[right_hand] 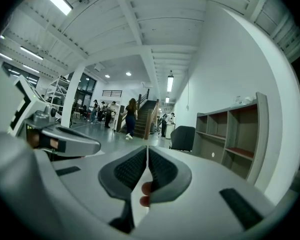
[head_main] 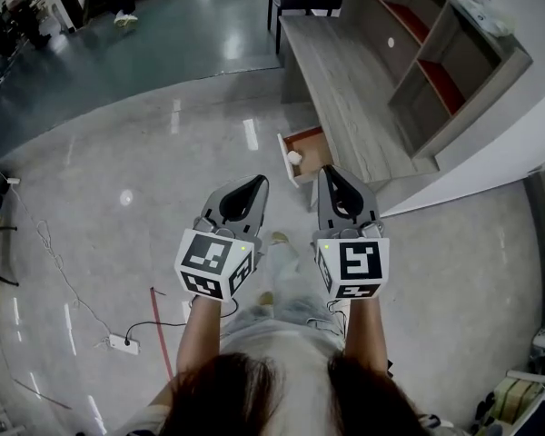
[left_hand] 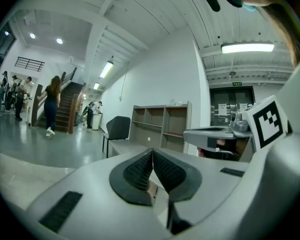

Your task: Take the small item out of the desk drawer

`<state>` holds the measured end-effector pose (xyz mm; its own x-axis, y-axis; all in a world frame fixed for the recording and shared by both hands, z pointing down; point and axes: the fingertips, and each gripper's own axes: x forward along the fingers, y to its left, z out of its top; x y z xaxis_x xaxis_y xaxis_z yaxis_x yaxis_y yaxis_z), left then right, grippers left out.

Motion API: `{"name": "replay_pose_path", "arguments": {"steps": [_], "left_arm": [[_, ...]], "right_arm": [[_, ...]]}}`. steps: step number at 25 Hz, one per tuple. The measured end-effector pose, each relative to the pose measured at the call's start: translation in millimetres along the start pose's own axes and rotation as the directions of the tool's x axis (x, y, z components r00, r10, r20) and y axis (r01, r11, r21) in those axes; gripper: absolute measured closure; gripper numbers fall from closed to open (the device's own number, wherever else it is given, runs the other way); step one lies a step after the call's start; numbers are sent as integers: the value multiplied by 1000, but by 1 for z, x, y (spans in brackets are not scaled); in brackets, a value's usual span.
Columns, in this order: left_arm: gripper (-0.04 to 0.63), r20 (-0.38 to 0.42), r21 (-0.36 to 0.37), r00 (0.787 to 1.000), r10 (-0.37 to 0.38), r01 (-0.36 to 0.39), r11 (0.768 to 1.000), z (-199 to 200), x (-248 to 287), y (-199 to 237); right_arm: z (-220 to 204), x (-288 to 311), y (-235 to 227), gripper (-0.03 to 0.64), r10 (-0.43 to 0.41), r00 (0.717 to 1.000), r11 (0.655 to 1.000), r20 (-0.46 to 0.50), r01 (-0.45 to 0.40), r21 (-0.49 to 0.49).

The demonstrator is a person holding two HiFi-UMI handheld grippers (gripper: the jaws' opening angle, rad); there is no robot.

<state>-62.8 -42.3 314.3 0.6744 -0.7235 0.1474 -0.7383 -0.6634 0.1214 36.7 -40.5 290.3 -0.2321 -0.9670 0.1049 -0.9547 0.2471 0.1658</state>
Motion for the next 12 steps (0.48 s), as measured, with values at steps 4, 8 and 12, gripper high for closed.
{"name": "replay_pose_path", "arguments": {"steps": [4,8,12], "left_arm": [[580,-7,-7,1000,13,-13,1000,2,34,26],[580,-22,-15,1000,22,-22,1000,2,68,54],[580,-40,-29,999,23,-24,999,0,100,79]], "right_arm": [[-7,41,-17,588,6,1000,1000,-18,-7,-10],[-19,83,-31,588,12,999,1000,-47,-12,-13],[-36,121,-40,588,22,995,999,-93,-25,-28]]}}
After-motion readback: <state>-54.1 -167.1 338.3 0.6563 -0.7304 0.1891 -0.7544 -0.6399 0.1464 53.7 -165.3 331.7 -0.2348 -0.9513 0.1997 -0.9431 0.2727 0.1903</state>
